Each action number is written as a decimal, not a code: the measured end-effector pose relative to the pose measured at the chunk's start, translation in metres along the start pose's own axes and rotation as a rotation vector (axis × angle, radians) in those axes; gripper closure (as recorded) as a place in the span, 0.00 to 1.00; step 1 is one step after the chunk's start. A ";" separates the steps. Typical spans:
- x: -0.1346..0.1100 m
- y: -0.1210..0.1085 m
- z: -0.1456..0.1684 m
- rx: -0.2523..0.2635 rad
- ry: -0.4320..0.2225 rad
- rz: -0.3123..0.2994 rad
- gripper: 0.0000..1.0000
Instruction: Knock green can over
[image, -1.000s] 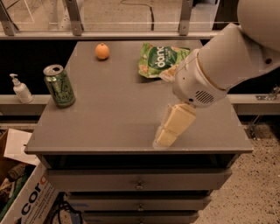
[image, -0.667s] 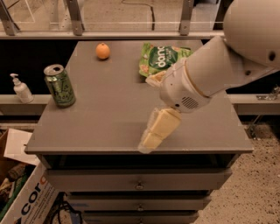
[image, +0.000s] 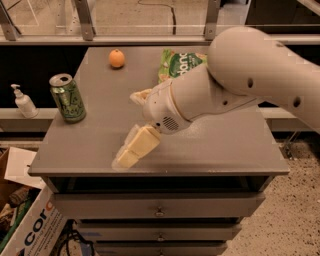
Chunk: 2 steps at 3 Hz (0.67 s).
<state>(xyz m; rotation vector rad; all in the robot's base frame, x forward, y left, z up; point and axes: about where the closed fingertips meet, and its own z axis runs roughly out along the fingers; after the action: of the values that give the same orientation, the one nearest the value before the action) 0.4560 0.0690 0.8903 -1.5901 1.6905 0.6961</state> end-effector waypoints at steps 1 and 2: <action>-0.024 -0.012 0.038 0.024 -0.101 0.045 0.00; -0.024 -0.012 0.038 0.024 -0.101 0.045 0.00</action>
Offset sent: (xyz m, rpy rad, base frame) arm 0.0105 0.0363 -0.0056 0.0844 0.0208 -0.0199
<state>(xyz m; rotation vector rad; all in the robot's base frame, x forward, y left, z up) 0.4728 0.1125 0.8867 -1.4797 1.6592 0.7629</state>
